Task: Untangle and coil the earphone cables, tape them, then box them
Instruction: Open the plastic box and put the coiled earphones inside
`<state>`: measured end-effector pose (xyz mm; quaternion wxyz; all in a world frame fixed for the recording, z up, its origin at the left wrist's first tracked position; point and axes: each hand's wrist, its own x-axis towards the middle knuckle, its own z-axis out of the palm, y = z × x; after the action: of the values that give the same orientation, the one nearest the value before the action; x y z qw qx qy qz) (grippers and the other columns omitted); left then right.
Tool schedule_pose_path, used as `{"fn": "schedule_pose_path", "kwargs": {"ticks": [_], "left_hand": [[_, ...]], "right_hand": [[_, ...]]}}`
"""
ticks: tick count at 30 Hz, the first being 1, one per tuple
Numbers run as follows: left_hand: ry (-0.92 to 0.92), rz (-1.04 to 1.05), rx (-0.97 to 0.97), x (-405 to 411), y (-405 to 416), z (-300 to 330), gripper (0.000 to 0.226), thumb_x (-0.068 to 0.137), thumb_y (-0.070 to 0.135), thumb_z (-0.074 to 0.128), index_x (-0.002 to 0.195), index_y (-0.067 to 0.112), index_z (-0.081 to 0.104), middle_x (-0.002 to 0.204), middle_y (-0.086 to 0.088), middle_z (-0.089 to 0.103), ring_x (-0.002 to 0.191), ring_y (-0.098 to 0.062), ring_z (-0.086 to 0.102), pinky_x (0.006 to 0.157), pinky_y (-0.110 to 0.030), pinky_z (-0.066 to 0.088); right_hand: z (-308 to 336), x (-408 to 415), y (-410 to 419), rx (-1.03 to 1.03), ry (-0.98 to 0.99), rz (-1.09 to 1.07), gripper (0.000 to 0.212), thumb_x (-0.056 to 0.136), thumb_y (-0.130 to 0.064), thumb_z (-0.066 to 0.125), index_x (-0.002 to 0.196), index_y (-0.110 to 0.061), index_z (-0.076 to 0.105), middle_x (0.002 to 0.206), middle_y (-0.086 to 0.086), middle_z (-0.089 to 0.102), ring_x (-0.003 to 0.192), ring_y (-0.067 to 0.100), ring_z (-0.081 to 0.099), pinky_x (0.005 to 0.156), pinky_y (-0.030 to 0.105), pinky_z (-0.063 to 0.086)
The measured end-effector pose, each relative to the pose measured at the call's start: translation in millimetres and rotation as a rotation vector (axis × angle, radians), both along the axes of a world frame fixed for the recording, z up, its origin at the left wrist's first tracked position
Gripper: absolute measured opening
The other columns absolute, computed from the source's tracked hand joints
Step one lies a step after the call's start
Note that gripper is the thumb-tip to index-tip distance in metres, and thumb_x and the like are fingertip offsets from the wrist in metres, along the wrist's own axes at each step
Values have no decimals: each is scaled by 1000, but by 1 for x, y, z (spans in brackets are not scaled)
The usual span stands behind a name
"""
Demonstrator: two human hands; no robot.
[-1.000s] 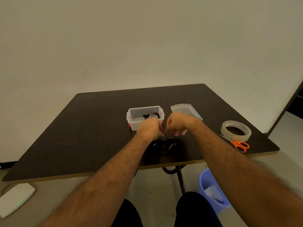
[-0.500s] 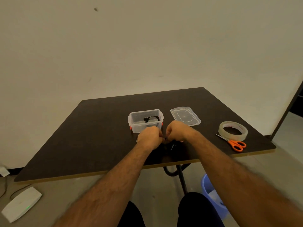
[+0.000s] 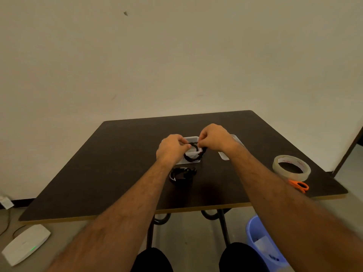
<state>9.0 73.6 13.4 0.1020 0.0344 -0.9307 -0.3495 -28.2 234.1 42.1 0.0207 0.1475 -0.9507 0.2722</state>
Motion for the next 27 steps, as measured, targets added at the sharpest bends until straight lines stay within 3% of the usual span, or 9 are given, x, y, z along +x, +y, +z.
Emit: {"fn": "schedule_pose_path", "kwargs": {"ticks": [4,8,11,18,22,27], "left_hand": [[80,98,-56,-20,-24,14,16,91,36,67,105,27,69,98,7,69,86,-9,63,71,-30,52],[87,131,-147,-39,-43,20,16,92,36,66,104,25,69,99,6,69,84,-9,59,67,-29,48],[60,125,-229,-53,-52,15,19,93,36,64,108,24,68,102,4,68,84,-8,57,66,-27,45],[-57,42,-519,-74,-55,-8,21,96,37,60,109,21,66,96,0,68,85,-15,62,78,-34,55],[-108,10,-640,-82,-53,-8,20,95,32,62,107,17,68,91,-3,67,80,-17,60,72,-33,52],[-149,7,-633,-85,-52,-11,16,93,25,64,106,17,68,85,-3,59,72,-16,54,66,-32,46]], "right_hand": [[13,-20,-31,23,60,-19,6,84,-20,71,80,-23,74,83,-6,70,76,8,63,65,27,51],[12,-42,-57,45,74,-41,7,87,-20,68,85,-22,75,87,-4,71,80,11,65,72,32,57],[3,-59,-71,79,59,-46,8,88,-20,67,89,-20,75,87,-3,70,80,12,64,69,29,53],[-26,-86,-84,227,-4,-40,6,88,-22,68,89,-19,73,86,0,70,77,14,65,72,32,57],[-36,-89,-90,304,11,-13,6,87,-23,70,91,-18,71,84,0,68,74,15,64,62,28,49],[-48,-85,-99,385,35,28,21,89,-25,68,108,-17,67,86,1,61,78,17,60,72,32,52]]}}
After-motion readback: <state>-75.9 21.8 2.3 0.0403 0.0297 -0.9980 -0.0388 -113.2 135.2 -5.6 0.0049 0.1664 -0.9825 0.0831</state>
